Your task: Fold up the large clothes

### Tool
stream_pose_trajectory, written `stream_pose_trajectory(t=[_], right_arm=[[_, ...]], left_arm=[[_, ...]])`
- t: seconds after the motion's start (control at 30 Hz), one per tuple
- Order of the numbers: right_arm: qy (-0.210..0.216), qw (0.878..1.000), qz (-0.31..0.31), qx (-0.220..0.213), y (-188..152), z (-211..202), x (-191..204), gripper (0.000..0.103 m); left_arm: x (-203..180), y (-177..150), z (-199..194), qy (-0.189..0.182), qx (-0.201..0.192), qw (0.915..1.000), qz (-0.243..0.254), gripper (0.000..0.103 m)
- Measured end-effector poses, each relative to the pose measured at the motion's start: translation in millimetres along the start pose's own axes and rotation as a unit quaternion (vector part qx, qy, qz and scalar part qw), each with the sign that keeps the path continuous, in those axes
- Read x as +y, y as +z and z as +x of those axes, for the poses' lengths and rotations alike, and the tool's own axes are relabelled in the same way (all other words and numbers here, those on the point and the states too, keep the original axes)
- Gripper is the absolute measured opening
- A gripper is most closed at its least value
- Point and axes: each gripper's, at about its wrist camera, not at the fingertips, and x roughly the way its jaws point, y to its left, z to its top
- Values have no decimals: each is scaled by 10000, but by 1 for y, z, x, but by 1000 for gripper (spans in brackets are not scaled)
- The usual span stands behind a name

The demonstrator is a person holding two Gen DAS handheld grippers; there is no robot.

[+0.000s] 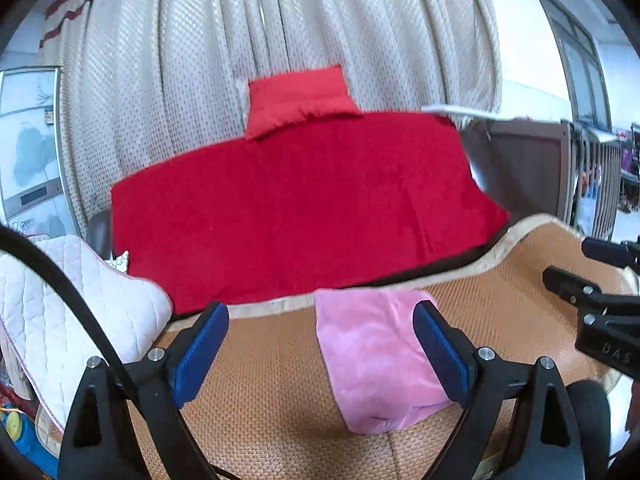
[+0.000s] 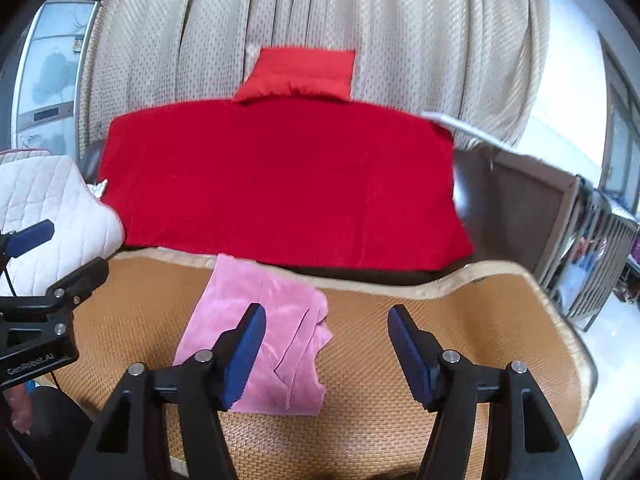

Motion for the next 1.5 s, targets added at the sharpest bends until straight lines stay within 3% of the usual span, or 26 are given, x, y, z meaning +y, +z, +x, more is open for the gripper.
stream_pose_trajectory(t=[0.27, 0.37, 0.47, 1.0, 1.5], right_arm=[[-283, 9987, 104, -404, 12, -43, -11, 68], [-313, 9981, 174, -493, 15, -51, -14, 68], [-376, 9973, 231, -584, 18, -58, -16, 69], [-439, 9932, 433, -983, 18, -90, -23, 69], [-483, 9925, 436, -1035, 19, -93, -22, 69]], left_arm=[[8, 12, -37, 369, -452, 9979, -263, 94], [9, 15, -49, 527, -620, 9961, -334, 103], [10, 19, -61, 683, -846, 9932, -407, 103], [-3, 27, -94, 708, -1291, 9888, -254, 103], [-4, 25, -96, 700, -1317, 9886, -231, 103]])
